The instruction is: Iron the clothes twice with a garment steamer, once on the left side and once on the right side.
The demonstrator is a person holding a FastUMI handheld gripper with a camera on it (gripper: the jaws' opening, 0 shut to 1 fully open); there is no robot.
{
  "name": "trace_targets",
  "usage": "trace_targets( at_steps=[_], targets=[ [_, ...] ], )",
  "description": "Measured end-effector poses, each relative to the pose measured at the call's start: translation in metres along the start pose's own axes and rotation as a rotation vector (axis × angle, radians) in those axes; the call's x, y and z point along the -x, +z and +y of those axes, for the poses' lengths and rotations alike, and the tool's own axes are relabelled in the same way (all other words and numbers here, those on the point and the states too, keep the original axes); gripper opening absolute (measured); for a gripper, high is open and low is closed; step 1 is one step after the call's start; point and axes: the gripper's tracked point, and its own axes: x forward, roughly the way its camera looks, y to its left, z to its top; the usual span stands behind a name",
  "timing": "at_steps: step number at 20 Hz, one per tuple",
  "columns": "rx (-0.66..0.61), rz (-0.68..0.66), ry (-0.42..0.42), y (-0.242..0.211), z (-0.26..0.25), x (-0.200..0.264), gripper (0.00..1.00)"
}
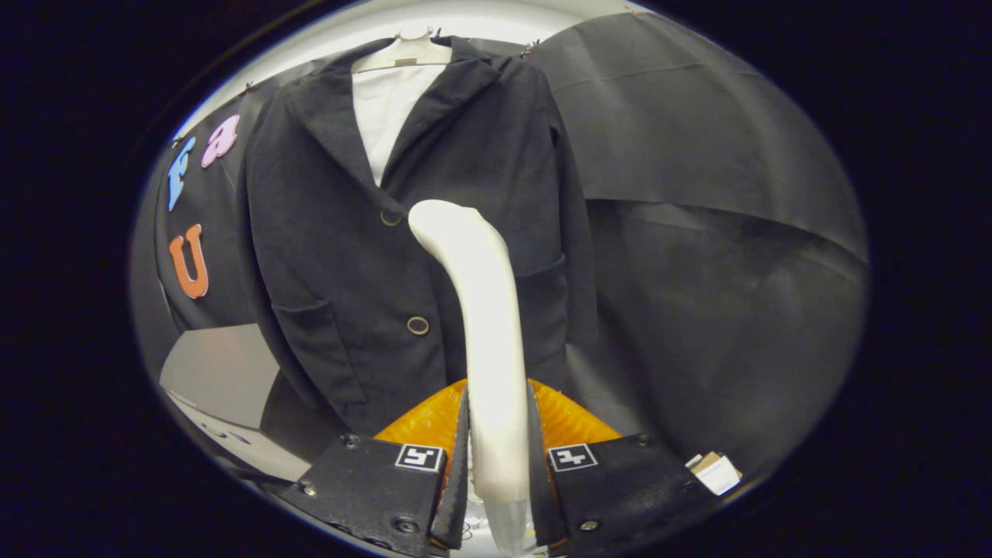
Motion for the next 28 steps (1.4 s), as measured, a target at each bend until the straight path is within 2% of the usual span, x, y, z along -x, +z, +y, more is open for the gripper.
trace_targets(
  at_steps=[8, 28],
  targets=[
    [0.027, 0.067, -0.008, -0.035, 0.002, -0.011, 0.36],
    [0.000, 0.246, 0.027, -0.113, 0.001, -0.028, 0.36]
  ],
)
